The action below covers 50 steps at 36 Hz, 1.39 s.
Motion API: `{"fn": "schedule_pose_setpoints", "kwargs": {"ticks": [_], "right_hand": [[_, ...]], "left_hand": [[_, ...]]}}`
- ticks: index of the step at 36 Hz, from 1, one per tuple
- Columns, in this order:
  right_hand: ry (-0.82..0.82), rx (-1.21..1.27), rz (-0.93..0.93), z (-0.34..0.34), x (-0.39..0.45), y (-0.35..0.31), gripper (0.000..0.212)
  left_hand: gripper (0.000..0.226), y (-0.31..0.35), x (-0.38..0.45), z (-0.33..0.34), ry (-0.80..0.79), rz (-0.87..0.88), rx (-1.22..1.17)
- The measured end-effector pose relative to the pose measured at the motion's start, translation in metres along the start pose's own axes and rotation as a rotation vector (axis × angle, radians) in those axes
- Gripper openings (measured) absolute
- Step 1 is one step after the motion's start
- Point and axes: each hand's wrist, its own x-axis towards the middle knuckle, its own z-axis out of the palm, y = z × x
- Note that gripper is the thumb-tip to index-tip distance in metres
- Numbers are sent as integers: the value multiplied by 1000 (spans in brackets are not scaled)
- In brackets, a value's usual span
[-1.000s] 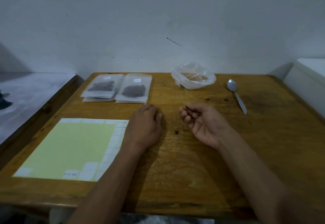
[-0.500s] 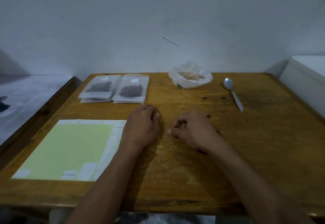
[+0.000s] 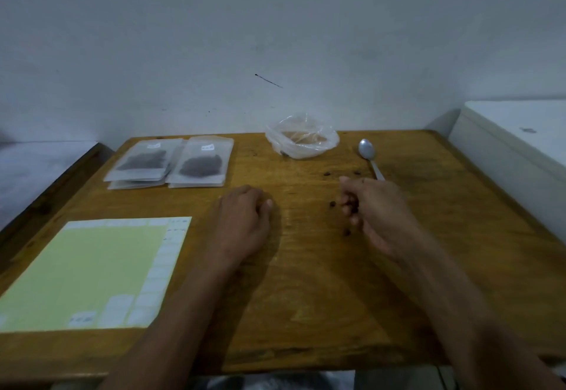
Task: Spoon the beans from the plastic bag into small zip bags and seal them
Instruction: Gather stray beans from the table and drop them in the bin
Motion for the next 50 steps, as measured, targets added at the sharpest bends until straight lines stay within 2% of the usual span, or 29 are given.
{"fn": "schedule_pose_setpoints", "kwargs": {"ticks": [2, 4, 7, 13, 18, 21, 26, 28, 30, 33, 35, 42, 44, 46, 48, 50], "right_hand": [[64, -290, -108, -11, -1, 4, 20], [27, -514, -175, -20, -3, 7, 15], [-52, -725, -166, -27, -5, 11, 10], [-47, -797, -196, -24, -6, 14, 2], [-82, -869, -181, -21, -5, 17, 10], [-99, -706, -156, -21, -5, 13, 10], [-153, 96, 89, -17, 12, 1, 14], [-92, 221, 102, -16, 22, -1, 14], [-13, 73, 23, -15, 31, -1, 15], [29, -462, -219, -18, 38, 5, 16], [-3, -679, -316, -20, 40, 9, 13], [26, -831, -366, -13, 47, 17, 10], [23, -821, -361, -12, 47, 16, 7], [14, -695, -304, -13, 48, 14, 11], [-20, -350, -146, -15, 49, 10, 16], [-75, 27, 8, -16, 51, 3, 13]], "left_hand": [[33, 12, 3, 7, -15, 10, -26], [31, 22, 7, 14, -25, 25, -27], [35, 34, 16, 24, -14, 14, -3], [38, 44, 27, 38, -12, -2, 33], [44, 44, 22, 40, -31, -5, 83], [46, 45, 21, 38, -50, -3, 90], [48, 45, 21, 39, -68, -15, 95], [47, 45, 20, 39, -61, -4, 92], [47, 45, 19, 38, -53, 6, 92], [46, 45, 17, 36, -53, 18, 92], [46, 46, 16, 35, -63, 19, 91], [47, 47, 16, 34, -83, 2, 98], [47, 46, 16, 35, -84, 2, 99], [47, 45, 16, 35, -83, 6, 96], [47, 44, 16, 35, -83, 12, 91], [47, 44, 16, 35, -82, 12, 92]]}}
